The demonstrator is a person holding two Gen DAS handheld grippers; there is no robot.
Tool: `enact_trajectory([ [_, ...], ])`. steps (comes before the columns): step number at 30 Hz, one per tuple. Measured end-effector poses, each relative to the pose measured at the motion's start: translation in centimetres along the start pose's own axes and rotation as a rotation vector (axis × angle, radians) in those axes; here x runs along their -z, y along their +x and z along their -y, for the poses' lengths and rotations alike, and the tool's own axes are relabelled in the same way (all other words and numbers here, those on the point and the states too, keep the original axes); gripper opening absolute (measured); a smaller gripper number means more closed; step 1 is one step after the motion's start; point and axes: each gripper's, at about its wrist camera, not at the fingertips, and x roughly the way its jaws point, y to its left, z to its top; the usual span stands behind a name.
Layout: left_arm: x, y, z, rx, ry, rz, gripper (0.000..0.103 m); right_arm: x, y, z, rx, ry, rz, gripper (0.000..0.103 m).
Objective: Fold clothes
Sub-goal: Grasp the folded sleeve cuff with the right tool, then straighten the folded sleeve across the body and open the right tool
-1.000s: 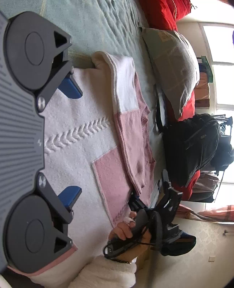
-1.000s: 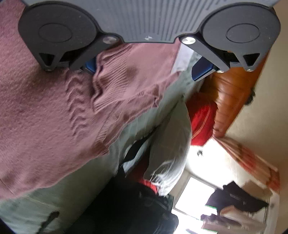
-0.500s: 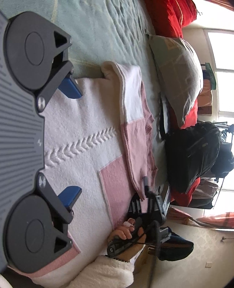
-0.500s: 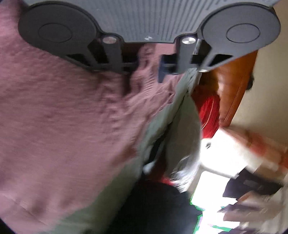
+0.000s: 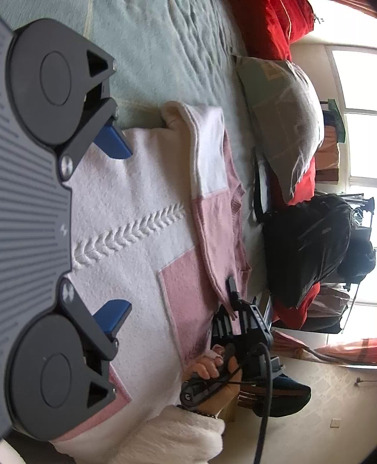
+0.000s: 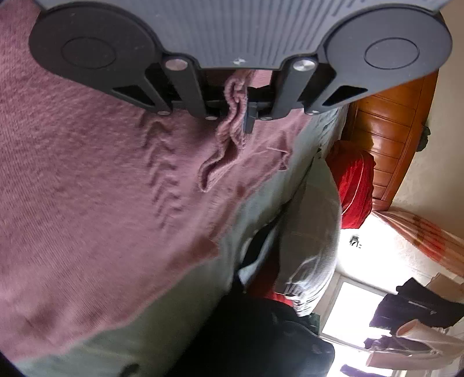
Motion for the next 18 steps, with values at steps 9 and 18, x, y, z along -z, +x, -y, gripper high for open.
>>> enact_trajectory([
  [9, -0.1, 0.0, -0.1, -0.006, -0.005, -0.003, 0.102, -1.2, -1.8, -1.6, 0.065, -0.08, 0.026, 0.008],
  [18, 0.1, 0.3, 0.1, -0.001, -0.002, -0.014, 0.102, -2.1, -3.8, -3.0, 0.131, -0.154, 0.057, 0.009],
])
